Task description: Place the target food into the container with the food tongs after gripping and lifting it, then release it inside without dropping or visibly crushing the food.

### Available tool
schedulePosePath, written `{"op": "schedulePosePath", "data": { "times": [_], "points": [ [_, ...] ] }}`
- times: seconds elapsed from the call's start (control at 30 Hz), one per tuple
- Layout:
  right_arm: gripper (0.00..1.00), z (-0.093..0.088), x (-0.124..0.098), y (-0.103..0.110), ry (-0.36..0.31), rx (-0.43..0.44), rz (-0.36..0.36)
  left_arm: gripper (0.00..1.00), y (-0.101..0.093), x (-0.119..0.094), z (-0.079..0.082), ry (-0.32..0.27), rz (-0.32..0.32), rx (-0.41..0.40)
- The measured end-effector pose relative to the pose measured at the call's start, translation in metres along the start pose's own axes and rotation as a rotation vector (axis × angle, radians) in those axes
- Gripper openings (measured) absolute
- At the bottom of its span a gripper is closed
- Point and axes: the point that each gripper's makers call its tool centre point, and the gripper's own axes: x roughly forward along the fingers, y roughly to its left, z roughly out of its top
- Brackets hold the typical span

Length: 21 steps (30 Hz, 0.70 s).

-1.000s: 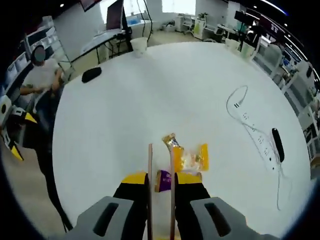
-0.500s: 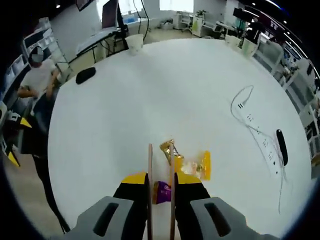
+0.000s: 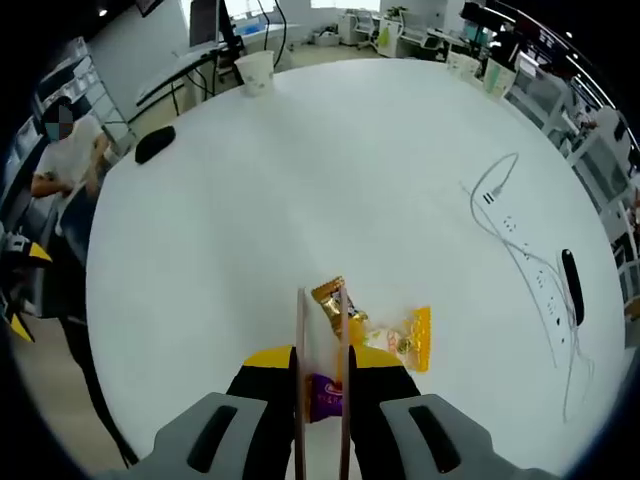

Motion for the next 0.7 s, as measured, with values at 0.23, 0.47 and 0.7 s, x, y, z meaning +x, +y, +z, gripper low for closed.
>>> {"op": "schedulePosePath", "data": {
  "times": [0.23,0.47,0.7],
  "points": [
    [0.18,-0.003,-0.001,0.014,-0.005,0.013,0.022,0.64,0.003,0.002,0.002,0.0,-0.007,0.004],
    [0.18,-0.004,0.002,0.026,-0.022,0.028,0.029,0.64,0.002,0.002,0.005,-0.004,-0.016,0.017],
    [0.18,-0.014,-0.002,0.041,-0.041,0.073,0.031,0.64,0.002,-0.002,0.003,-0.005,-0.019,0.026]
  ]
}}
